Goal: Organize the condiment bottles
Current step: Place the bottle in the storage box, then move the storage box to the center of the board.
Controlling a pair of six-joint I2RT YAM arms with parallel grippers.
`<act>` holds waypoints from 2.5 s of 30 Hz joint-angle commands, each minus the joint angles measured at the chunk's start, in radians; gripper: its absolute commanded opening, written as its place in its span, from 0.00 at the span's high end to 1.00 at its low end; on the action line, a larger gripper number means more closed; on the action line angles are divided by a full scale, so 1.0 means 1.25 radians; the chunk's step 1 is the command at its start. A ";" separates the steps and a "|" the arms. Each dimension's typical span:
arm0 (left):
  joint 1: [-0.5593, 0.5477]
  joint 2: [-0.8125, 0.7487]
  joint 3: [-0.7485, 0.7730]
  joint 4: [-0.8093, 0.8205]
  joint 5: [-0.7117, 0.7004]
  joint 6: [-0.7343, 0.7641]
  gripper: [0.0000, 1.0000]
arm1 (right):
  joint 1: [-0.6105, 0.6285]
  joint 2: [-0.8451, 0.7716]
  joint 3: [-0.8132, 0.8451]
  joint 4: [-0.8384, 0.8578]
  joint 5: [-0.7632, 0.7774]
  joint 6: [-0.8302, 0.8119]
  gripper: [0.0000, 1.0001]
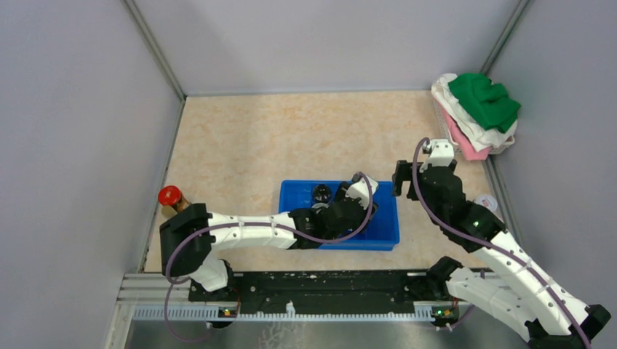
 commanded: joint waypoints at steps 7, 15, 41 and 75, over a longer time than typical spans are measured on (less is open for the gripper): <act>0.028 0.031 -0.030 0.074 0.006 -0.036 0.48 | -0.012 -0.019 -0.019 0.021 -0.006 0.009 0.06; 0.027 0.056 -0.003 0.057 0.024 -0.033 0.29 | -0.013 -0.014 -0.029 0.032 -0.015 0.011 0.06; 0.026 -0.188 0.176 -0.264 -0.160 0.009 0.20 | -0.017 0.051 -0.090 0.030 -0.061 0.108 0.11; 0.214 -0.312 -0.149 -0.464 -0.199 -0.300 0.15 | -0.022 0.122 -0.179 0.110 -0.100 0.151 0.16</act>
